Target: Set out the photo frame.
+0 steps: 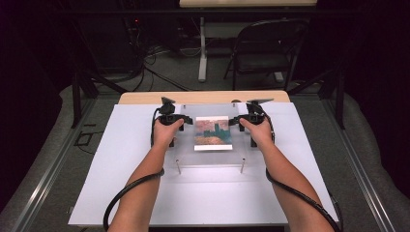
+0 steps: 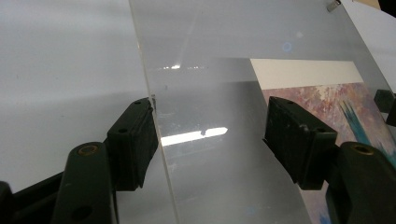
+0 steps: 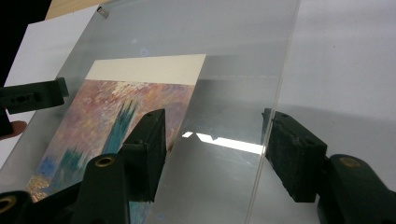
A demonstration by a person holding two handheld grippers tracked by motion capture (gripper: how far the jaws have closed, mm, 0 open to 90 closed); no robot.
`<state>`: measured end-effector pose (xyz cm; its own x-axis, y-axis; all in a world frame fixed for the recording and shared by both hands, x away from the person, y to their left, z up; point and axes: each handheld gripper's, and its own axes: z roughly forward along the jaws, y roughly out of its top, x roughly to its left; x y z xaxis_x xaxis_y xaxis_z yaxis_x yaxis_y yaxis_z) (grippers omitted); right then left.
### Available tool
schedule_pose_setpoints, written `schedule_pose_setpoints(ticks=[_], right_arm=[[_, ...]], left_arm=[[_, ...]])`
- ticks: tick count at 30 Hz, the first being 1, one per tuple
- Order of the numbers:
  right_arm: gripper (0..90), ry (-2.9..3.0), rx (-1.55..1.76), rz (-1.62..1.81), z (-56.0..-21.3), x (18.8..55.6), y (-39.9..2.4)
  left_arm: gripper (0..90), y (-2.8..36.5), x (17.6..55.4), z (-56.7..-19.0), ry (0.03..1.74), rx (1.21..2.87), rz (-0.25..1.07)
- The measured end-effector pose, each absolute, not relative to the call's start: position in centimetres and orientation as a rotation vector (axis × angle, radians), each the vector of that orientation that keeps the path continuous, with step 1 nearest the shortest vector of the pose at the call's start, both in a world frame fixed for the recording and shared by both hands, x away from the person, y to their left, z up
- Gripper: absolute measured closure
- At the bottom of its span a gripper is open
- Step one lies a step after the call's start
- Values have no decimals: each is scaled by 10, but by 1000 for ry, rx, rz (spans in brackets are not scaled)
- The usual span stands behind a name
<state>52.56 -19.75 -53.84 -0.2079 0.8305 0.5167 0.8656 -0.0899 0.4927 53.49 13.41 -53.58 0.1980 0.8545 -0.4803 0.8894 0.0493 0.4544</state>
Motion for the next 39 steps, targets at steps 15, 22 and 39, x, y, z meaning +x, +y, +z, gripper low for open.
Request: schedule_pose_setpoints(ticks=[15,22,39], right_arm=[[412,-2082,-1955,-1186,-537,525,-199],[413,-2091,-1949,-1187,-534,524,-199],[417,-2140,-1917,-1225,-525,522,-198]], left_arm=[[376,134,535,-533,1648,1781,-71],[387,135,535,-530,1648,1776,-67],[413,138,532,-518,1628,1788,-58]])
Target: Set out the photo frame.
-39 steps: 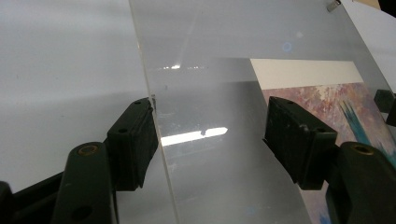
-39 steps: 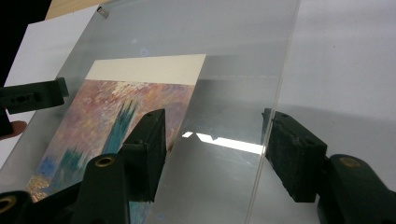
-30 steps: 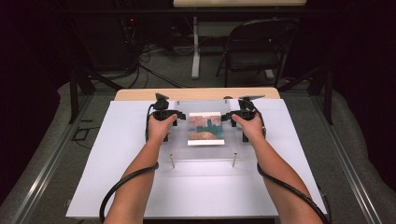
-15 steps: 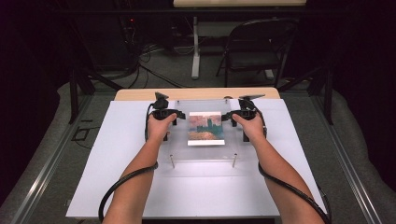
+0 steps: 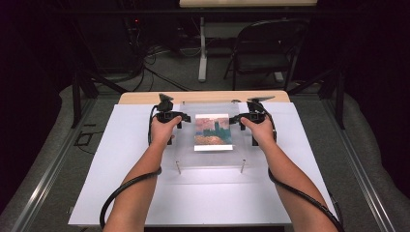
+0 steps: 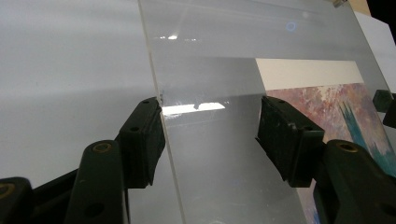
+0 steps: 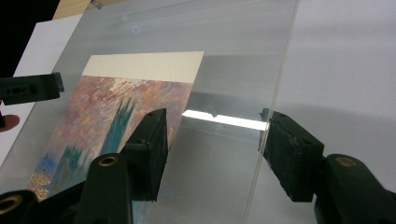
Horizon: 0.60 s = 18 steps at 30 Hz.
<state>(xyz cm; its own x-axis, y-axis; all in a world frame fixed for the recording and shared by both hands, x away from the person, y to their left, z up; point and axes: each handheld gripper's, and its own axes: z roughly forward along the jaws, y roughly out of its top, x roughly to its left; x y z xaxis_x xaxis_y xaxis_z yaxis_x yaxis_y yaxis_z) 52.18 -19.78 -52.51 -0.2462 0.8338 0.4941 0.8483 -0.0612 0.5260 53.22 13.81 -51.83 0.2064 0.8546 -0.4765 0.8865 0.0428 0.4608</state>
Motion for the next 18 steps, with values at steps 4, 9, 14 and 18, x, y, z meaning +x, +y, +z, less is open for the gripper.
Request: schedule_pose_setpoints(ticks=[4,9,14,18], right_arm=[[417,-2134,-1924,-1223,-522,520,-198],[418,-2148,-1914,-1235,-519,518,-197],[421,-2174,-1895,-1243,-514,516,-198],[424,-2184,-1891,-1252,-509,513,-198]], left_arm=[[419,139,531,-516,1622,1785,-56],[432,140,529,-512,1614,1786,-54],[435,139,527,-507,1606,1787,-40],[453,141,525,-501,1598,1784,-41]])
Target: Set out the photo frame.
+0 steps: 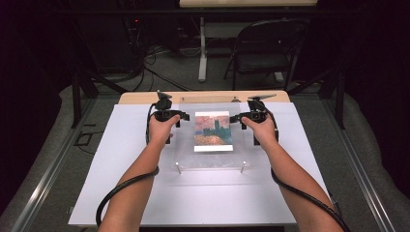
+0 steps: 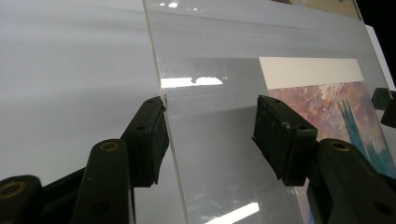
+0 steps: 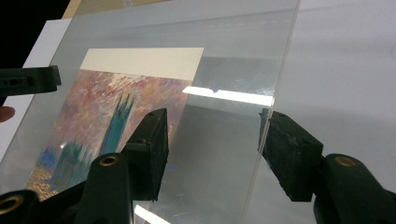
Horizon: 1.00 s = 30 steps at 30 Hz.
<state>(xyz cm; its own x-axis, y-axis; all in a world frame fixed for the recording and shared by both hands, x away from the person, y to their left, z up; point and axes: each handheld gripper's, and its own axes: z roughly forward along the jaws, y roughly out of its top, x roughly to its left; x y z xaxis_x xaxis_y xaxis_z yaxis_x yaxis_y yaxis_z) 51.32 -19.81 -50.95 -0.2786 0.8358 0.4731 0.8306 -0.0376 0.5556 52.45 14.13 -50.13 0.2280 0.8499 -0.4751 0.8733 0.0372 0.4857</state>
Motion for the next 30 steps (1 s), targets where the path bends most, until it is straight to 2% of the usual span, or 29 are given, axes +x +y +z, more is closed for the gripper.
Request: schedule_pose_setpoints(ticks=[30], right_arm=[[461,2226,1619,1205,-455,471,-198]], left_arm=[[530,145,483,-447,1451,1838,82]])
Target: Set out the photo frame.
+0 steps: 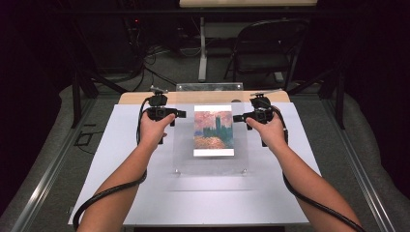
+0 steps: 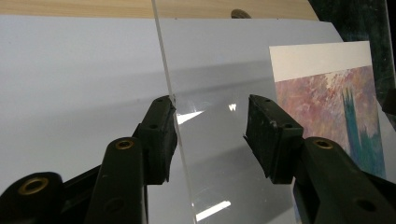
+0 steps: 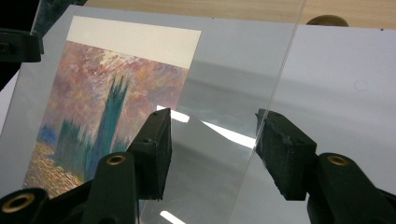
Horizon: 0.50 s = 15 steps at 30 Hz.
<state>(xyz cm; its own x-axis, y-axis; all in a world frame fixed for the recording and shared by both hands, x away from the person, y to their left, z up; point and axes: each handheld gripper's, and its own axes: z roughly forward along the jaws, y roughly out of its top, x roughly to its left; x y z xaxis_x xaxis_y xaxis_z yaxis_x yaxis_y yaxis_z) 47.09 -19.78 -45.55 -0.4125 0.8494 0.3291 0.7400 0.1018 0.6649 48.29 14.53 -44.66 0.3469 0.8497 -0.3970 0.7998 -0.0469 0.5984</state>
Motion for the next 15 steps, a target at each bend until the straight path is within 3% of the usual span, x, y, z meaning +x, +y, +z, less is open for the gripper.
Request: schedule_pose_setpoints(ticks=[15], right_arm=[[501,2240,1504,1177,-436,446,-199]], left_arm=[[574,150,460,-428,1371,1856,114]])
